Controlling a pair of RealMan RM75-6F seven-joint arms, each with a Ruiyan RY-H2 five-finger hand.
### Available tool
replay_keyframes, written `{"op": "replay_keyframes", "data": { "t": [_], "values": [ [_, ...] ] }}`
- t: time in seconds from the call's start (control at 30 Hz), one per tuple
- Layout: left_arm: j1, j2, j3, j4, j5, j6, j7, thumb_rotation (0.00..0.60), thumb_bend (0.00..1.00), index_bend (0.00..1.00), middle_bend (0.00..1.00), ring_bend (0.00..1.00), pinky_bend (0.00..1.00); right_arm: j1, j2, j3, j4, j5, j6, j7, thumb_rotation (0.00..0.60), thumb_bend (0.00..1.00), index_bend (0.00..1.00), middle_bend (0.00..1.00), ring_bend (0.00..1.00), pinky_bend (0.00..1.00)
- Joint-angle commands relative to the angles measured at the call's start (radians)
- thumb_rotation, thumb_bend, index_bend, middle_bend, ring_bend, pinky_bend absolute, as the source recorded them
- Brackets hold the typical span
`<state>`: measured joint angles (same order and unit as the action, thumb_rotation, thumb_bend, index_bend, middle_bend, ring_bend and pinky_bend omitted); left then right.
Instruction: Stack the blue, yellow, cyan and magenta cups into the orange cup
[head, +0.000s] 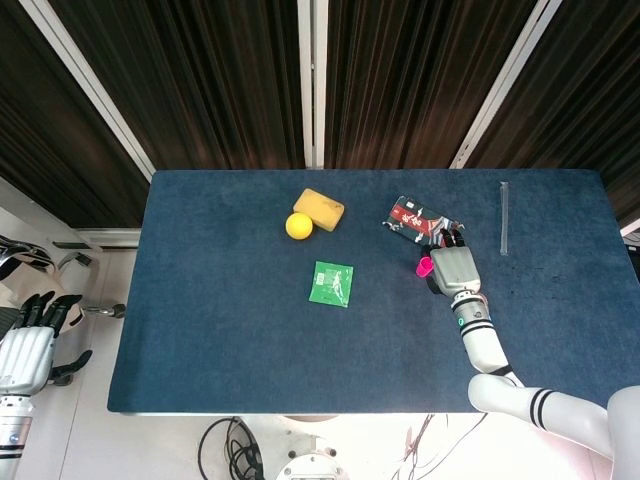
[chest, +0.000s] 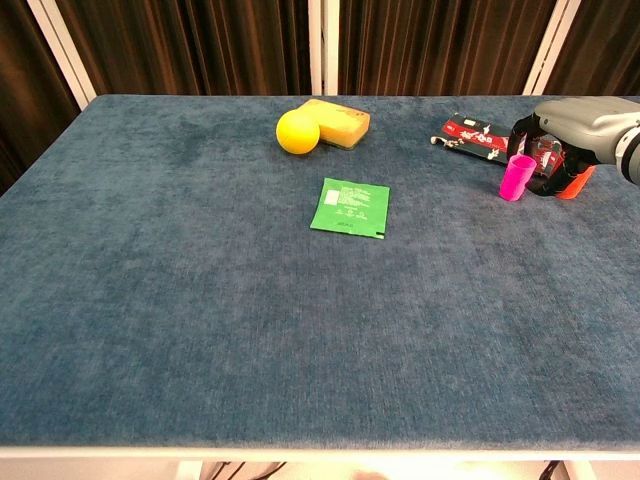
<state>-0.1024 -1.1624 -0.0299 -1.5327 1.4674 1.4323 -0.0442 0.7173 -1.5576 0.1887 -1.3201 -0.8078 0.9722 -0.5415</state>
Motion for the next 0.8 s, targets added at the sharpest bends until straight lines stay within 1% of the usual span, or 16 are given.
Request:
{"op": "replay_keyframes", "data": {
  "t": [0.03, 0.37, 0.53, 0.67, 0.8],
  "values": [
    [0.0, 0.0, 0.0, 0.0, -0.001, -0.001, -0.001, 0.6, 0.19, 0.16, 0.14, 0.03, 0.0, 0.0, -0.009, 0.004, 0.01, 0.0, 0.007, 0.002, 0.6, 0.31, 0.37, 0.41, 0.06, 0.0],
    [0.003, -0.002, 0.002, 0.01, -0.004, -0.004, -0.012, 0.6, 0.19, 0.16, 0.14, 0.03, 0.0, -0.002, -0.037, 0.012, 0.048, -0.016, 0.022, 0.019, 0.6, 0.33, 0.47, 0.47, 0.11, 0.0],
    [0.004, -0.003, 0.003, 0.014, -0.005, -0.005, -0.017, 0.6, 0.19, 0.16, 0.14, 0.03, 0.0, -0.004, -0.038, 0.018, 0.05, -0.024, 0.023, 0.028, 0.6, 0.33, 0.48, 0.48, 0.12, 0.0],
    [0.006, -0.005, 0.004, 0.017, -0.004, -0.004, -0.02, 0.6, 0.19, 0.16, 0.14, 0.03, 0.0, -0.009, -0.021, 0.028, 0.027, -0.034, 0.03, 0.043, 0.6, 0.33, 0.49, 0.49, 0.12, 0.0],
    [0.006, -0.006, 0.004, 0.019, -0.002, -0.004, -0.021, 0.6, 0.19, 0.16, 0.14, 0.03, 0.0, -0.019, 0.016, 0.044, -0.025, -0.05, 0.056, 0.059, 0.6, 0.33, 0.49, 0.49, 0.12, 0.0]
  ]
}}
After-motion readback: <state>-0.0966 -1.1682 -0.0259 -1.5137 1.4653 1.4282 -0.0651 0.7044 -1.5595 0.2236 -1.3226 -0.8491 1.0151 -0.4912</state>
